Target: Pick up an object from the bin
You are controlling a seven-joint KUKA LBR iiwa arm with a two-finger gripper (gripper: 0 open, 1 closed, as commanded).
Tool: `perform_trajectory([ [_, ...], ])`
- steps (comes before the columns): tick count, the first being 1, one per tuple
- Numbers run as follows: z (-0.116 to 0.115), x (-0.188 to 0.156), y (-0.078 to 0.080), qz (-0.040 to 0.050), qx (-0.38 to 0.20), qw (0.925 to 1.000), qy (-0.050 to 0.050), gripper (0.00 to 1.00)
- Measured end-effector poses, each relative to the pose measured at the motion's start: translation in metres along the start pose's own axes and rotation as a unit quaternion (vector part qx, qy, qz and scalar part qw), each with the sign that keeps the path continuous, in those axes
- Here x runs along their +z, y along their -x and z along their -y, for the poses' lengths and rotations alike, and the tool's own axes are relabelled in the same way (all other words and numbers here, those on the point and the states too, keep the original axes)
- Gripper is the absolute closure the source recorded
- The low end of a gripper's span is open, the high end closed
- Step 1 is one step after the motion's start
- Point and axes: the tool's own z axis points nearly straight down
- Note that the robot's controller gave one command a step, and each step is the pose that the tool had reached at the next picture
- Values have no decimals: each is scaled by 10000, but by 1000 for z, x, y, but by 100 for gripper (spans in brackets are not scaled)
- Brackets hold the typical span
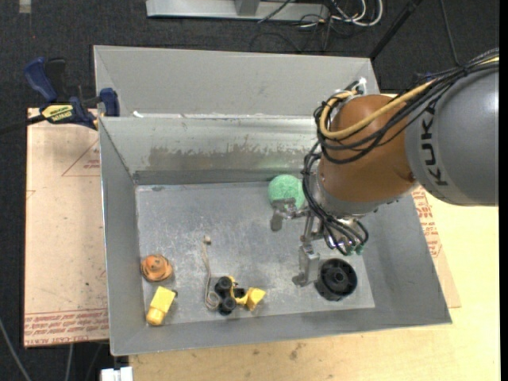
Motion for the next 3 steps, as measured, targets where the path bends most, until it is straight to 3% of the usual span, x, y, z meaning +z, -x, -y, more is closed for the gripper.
perform_trajectory([
  [1,-42,10,15,-9,11,10000,-7,0],
  [2,-58,44,-18,6,-635,9980,24,0],
  [3,-50,73,-18,-16,-460,9989,-11,0],
])
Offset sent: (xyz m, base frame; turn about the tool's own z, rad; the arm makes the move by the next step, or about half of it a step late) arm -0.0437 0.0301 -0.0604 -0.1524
